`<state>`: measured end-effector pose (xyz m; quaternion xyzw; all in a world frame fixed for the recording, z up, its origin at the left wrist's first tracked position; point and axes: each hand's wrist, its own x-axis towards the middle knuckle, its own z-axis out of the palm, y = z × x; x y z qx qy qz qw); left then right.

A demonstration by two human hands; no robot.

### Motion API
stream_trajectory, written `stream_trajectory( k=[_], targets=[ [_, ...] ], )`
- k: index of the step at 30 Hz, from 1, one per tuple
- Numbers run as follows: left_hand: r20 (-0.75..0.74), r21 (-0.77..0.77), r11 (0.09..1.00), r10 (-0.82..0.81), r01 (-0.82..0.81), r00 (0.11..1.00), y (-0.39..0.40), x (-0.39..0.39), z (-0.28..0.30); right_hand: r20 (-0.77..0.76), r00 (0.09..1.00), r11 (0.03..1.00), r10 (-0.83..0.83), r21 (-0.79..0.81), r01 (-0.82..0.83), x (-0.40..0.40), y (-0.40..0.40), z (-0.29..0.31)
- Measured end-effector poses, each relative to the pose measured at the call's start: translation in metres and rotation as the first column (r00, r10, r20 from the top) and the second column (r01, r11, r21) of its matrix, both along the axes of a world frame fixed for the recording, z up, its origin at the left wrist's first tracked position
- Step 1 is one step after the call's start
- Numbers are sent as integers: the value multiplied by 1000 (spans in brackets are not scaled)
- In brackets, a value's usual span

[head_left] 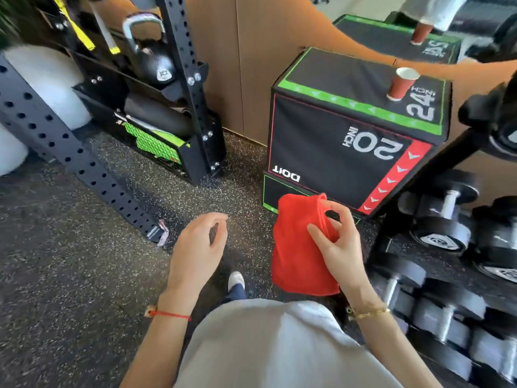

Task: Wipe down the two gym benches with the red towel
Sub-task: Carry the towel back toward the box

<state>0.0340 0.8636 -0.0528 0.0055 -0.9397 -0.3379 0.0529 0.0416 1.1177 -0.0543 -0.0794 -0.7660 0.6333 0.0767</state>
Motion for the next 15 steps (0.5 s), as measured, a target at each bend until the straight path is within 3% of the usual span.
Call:
stream_trajectory(
  k=[7, 15],
  targets=[
    [7, -50, 986, -161, 161, 987, -51, -143, 15, -43, 995, 996, -89, 16, 89, -120, -64, 2],
    [32, -34, 962, -269, 270, 963, -68, -242, 15, 12, 977, 977, -212, 38, 211, -199, -84, -4]
  ],
)
